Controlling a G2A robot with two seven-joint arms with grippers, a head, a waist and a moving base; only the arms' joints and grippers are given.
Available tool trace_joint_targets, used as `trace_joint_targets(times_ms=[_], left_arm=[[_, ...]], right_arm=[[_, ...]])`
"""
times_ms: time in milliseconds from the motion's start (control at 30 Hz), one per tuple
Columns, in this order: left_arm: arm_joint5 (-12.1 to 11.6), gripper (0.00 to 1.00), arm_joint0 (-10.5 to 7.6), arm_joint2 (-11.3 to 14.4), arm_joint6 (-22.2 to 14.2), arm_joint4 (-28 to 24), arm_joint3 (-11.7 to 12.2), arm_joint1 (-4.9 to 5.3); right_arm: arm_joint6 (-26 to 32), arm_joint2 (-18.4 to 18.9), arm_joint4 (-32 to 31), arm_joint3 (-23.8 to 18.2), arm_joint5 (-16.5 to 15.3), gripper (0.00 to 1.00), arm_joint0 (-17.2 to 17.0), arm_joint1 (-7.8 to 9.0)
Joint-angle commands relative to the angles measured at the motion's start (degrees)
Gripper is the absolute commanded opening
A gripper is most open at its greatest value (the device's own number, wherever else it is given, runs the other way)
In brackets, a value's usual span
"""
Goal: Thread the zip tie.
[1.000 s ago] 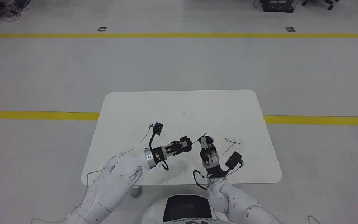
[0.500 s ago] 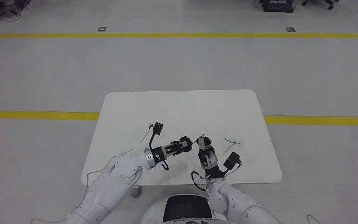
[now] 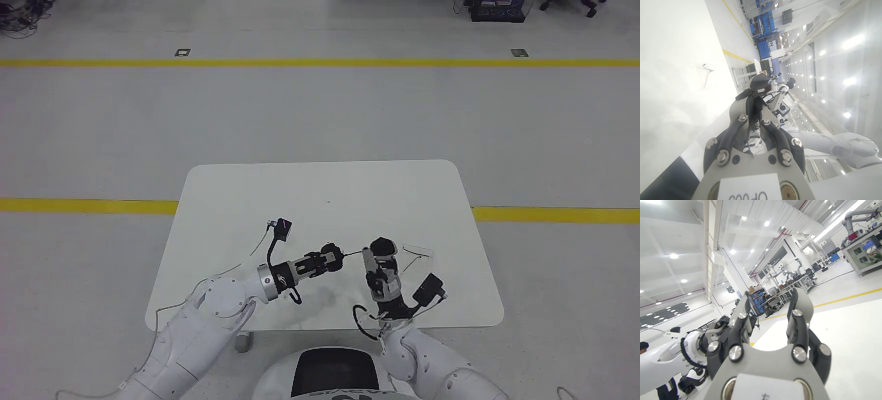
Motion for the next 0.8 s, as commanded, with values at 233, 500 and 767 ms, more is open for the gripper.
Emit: trace_joint_targets(times_ms=[233,500,767], left_arm=[[0.00,0.00,0.00,0.00,0.00,0.00,0.00,0.00],[0.00,0.00,0.00,0.00,0.00,0.00,0.00,0.00],[8.20,0.00,1.97,-3.53,1.15,-12.37,-5.42,0.46]], right_arm=[[-0.69,0.73,-1.38,-1.33,0.00,1.00,-1.43,1.61],[-0.69,0.73,-1.38,-1.33,0.00,1.00,-1.43,1.61],[-8.45,4.17,-18.34,-1.06,5.45,1.00,-2.51,3.00]])
